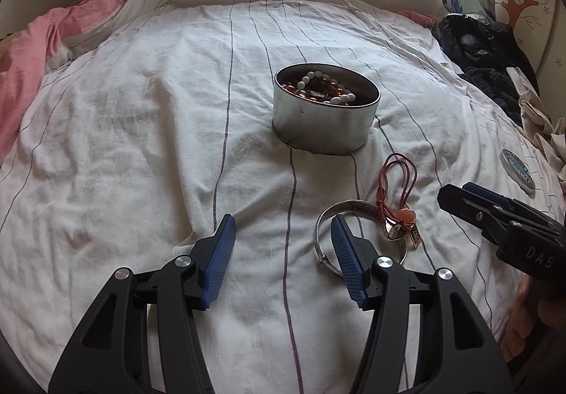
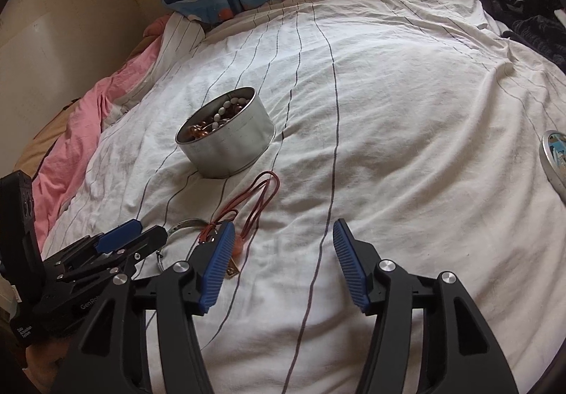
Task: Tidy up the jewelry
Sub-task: 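Move both open tools back to the second bangle and red cord pendant, then grasp the silver bangle with the left tool while the right tool grasps the red cord pendant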
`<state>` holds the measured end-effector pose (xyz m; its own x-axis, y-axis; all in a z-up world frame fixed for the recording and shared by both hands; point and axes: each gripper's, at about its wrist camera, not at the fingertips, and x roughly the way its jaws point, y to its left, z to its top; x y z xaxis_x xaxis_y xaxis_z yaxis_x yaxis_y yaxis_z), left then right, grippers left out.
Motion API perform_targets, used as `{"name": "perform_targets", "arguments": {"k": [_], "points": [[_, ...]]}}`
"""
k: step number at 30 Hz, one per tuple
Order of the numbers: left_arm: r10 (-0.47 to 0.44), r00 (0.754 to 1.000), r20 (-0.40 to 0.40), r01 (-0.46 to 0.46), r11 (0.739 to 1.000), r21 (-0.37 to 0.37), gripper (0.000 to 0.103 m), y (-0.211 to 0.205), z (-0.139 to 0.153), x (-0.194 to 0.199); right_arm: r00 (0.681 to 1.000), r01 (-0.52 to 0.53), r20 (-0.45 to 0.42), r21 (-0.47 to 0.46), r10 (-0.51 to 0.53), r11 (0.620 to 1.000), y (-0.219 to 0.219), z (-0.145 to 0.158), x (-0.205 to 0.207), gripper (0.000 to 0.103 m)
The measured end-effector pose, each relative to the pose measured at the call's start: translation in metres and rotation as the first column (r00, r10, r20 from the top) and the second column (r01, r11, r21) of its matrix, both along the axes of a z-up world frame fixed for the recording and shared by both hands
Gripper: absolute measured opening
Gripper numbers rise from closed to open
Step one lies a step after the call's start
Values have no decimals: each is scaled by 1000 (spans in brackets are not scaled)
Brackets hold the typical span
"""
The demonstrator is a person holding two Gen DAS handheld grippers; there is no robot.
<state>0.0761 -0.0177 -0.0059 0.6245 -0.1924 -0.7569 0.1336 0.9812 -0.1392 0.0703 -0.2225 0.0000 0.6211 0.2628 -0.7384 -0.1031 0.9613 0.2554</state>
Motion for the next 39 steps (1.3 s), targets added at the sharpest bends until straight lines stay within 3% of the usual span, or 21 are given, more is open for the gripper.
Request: {"name": "perform_targets", "arguments": {"k": [10,12,14,18,21,23,25,28,30,31,33,35,36,38,39], "points": [[-54,998,-16,56,984,169,57,-29,-8,2,997,-82,-10,-114,81,990,34,-14,40,63],[-45,999,-18,47,986,160,56,-27,-8,2,993,-115,-53,-150,108,982,39,-21,43,51],[-26,999,-22,28,990,141,53,-21,-7,3,991,-120,-78,-220,105,968,40,-23,41,26],[2,1000,-6,-1,993,117,52,-12,-3,-1,995,-71,-88,-271,49,960,17,-17,20,18],[-33,998,53,28,995,100,52,-14,6,-9,997,-45,-68,-140,35,989,-6,-9,8,19],[-63,997,47,58,993,106,52,-19,8,-8,999,-43,-22,-53,42,998,-10,-1,6,47],[-92,996,21,89,989,118,52,-25,3,-5,998,-57,0,29,57,998,-6,1,9,55],[-134,991,-11,134,981,139,44,-34,-6,0,998,-64,-8,46,64,997,11,-5,26,74],[-150,989,-18,151,977,152,28,-38,-7,-1,997,-66,-32,28,67,997,23,-12,37,79],[-144,989,-21,146,977,156,24,-38,-7,-1,995,-79,-58,1,79,997,29,-16,41,79],[-117,993,-25,119,981,152,14,-33,-7,-1,992,-92,-92,-46,88,995,34,-22,42,75],[-94,995,-29,97,984,149,10,-27,-7,-4,990,-97,-113,-118,84,988,31,-22,39,41],[-89,996,-30,93,983,157,9,-25,-7,-6,988,-102,-128,-111,88,989,26,-21,35,36],[-89,996,-25,92,984,153,9,-21,-5,-10,988,-101,-130,-173,79,980,18,-16,22,14],[-95,995,-18,97,985,140,9,-19,-3,-12,989,-99,-129,-171,78,980,13,-14,15,14]]}}
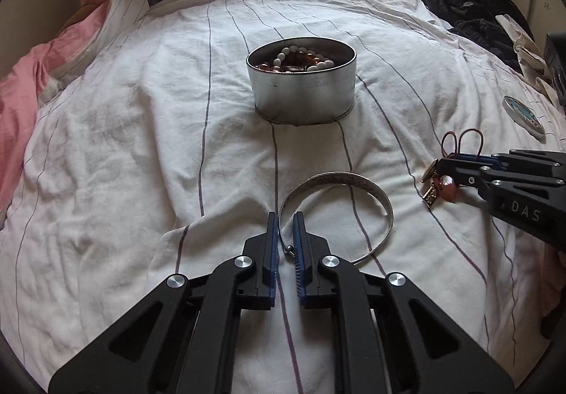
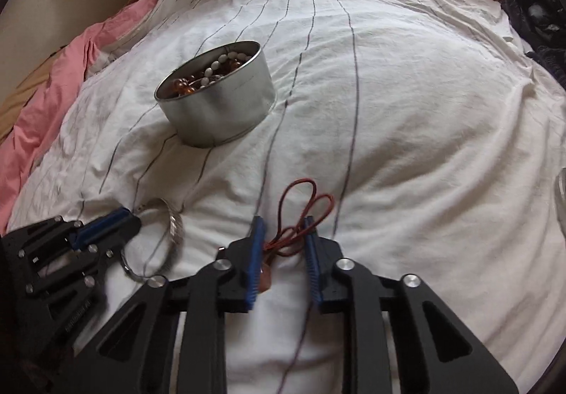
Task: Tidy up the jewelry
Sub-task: 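Grasp the silver bangle with the left tool while the right tool grasps the red cord pendant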
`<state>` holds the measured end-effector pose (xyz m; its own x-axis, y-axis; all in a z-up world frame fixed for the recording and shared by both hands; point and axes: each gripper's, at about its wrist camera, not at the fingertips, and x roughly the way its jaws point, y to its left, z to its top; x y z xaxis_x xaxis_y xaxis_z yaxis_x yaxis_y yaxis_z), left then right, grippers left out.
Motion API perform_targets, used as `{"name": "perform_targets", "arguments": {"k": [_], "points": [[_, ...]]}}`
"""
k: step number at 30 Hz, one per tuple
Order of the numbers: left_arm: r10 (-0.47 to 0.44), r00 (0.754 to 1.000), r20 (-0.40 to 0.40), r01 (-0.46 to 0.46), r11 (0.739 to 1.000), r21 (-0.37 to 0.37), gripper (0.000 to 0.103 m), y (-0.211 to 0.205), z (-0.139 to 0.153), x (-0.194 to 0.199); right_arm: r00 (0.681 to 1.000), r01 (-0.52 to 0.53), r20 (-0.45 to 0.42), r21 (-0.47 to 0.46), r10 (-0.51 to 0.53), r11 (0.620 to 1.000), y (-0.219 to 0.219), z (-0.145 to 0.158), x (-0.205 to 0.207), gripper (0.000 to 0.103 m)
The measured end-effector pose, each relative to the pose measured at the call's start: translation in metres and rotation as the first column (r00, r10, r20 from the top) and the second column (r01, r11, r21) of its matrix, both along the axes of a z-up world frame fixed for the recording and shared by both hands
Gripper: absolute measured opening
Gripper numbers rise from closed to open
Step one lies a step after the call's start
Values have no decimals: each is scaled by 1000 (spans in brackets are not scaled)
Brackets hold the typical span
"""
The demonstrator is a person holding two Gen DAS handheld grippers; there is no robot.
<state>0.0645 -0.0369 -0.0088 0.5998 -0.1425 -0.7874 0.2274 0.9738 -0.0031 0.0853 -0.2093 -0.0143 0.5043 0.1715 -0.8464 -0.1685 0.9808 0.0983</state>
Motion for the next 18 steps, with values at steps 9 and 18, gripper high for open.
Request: {"name": "perform_targets", "arguments": {"k": [9,18], "points": [[-26,1000,-3,26,1000,13,22,-11,-5,8,999,-7,40,126,2,992,2,2,0,68],[-3,999,40,7,995,-100,3,10,16,-5,998,-44,46,207,35,977,-7,9,-7,14]]}}
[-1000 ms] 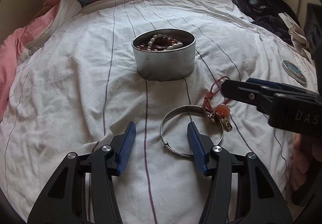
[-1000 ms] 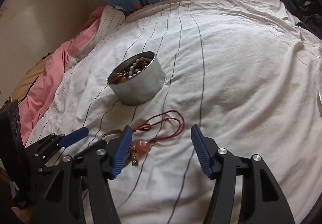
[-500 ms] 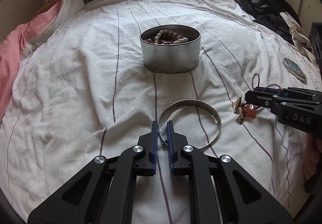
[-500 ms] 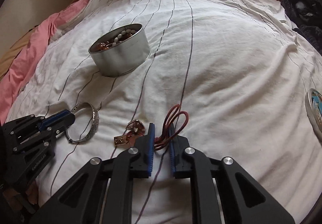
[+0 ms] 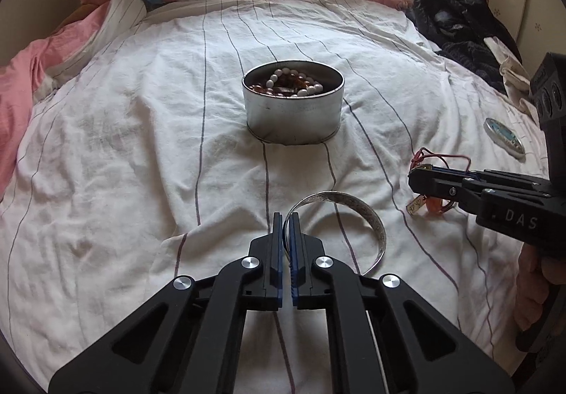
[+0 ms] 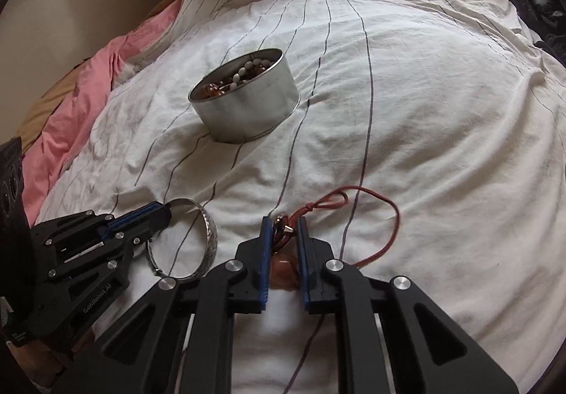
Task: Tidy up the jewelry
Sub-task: 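Grasp the silver bangle with the left tool while the right tool grasps the red cord pendant, then carry the bangle and pendant into the silver tin and open both tools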
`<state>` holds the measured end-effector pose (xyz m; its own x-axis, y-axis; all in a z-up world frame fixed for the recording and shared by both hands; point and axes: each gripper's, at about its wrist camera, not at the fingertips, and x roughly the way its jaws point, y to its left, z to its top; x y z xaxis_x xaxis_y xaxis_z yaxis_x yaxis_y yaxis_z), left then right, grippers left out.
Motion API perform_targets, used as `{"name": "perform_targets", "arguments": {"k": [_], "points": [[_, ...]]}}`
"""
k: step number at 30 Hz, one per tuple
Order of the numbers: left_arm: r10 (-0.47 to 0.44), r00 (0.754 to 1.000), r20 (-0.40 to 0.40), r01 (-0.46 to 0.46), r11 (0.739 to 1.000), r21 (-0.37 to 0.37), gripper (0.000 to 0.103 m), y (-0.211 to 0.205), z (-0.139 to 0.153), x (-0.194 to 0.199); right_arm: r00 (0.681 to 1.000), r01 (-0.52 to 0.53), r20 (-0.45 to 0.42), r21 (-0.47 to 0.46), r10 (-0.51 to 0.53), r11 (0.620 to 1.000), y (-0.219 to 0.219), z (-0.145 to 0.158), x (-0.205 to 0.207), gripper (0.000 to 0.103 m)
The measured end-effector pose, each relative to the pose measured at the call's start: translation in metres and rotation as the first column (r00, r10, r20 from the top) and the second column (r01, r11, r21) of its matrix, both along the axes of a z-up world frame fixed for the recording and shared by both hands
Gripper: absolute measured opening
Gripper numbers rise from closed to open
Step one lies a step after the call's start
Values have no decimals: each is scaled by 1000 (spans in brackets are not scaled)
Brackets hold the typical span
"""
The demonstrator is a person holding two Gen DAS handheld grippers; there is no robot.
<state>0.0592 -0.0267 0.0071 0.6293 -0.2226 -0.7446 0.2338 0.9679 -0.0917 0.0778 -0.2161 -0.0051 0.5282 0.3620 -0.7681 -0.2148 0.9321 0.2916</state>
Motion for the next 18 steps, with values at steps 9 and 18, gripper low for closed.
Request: {"name": "perform_targets", "arguments": {"k": [9,18], "points": [[18,1000,9,-17,998,-56,4,10,11,8,997,-7,83,146,-5,989,-8,20,-4,14],[25,999,44,-21,996,-86,5,8,23,17,985,-77,159,103,60,992,9,34,-5,14]]}}
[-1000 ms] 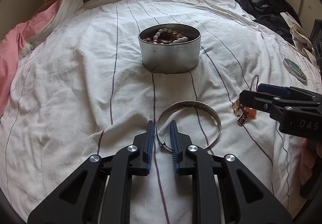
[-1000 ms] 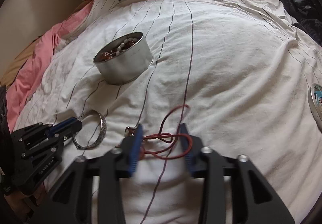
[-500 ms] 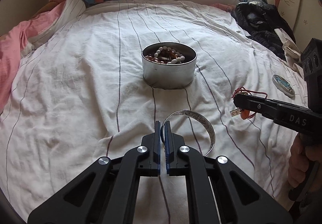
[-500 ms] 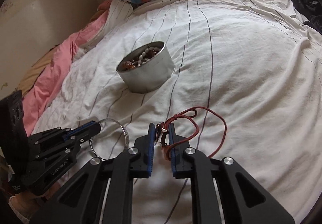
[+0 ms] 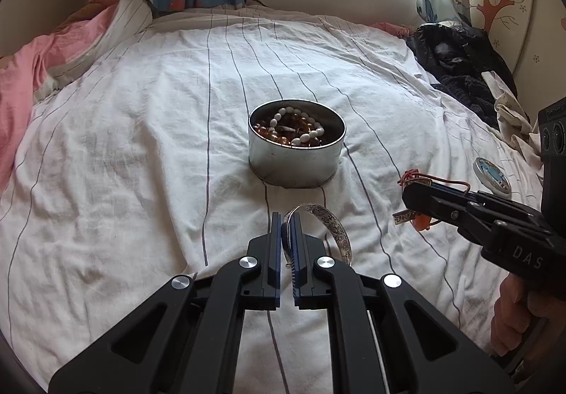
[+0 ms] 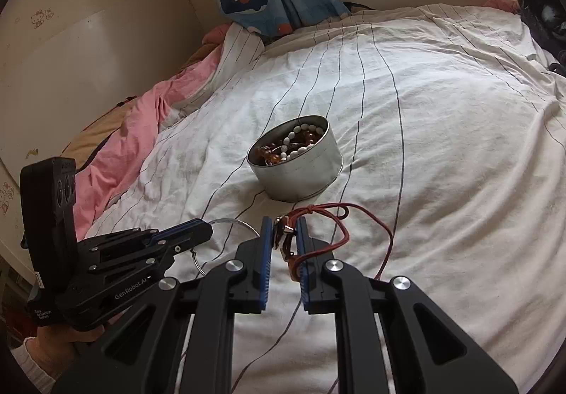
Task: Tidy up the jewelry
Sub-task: 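Carry the bangle and pendant into the silver tin and open both tools, then withdraw both open tools from the silver tin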
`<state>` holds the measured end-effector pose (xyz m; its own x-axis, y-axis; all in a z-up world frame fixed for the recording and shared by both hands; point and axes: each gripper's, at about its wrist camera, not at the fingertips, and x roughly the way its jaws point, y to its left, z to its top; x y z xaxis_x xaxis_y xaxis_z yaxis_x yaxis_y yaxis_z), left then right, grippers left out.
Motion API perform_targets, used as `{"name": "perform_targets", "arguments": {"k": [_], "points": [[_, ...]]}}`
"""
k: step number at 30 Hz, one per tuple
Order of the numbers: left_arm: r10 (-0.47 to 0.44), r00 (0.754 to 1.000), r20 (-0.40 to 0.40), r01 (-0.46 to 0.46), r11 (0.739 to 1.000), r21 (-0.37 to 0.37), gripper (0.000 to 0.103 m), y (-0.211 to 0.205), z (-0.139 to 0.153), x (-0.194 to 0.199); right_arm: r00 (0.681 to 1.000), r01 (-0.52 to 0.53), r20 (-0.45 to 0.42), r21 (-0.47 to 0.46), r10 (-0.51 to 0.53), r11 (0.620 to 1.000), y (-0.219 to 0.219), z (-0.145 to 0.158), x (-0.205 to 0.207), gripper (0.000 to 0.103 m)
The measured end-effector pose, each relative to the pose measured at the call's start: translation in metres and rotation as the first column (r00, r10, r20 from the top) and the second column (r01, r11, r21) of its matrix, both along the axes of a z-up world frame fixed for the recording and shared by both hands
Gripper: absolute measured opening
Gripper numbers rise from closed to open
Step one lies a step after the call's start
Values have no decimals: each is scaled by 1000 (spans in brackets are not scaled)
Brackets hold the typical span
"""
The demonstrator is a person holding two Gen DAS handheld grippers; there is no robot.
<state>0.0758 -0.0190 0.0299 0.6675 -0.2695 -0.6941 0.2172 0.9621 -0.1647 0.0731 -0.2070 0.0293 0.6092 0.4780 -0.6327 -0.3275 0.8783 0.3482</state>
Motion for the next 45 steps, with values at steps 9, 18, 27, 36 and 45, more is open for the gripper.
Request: {"name": "perform_targets", "arguments": {"k": [9,18,27,36,45], "points": [[25,998,55,-22,999,-41,5,5,24,21,998,-43,34,-45,45,998,9,16,21,14],[41,992,119,-26,992,-125,5,3,42,45,992,-67,100,-96,76,993,13,37,52,14],[103,993,-55,-109,987,-117,7,1,-2,122,980,-128,138,-114,143,985,38,44,93,14],[180,984,8,-180,984,4,28,42,9,75,967,-225,-156,-172,199,959,68,-16,127,46],[96,995,-19,-96,995,-3,42,23,-1,34,991,-111,-80,-77,105,991,19,5,67,63]]}}
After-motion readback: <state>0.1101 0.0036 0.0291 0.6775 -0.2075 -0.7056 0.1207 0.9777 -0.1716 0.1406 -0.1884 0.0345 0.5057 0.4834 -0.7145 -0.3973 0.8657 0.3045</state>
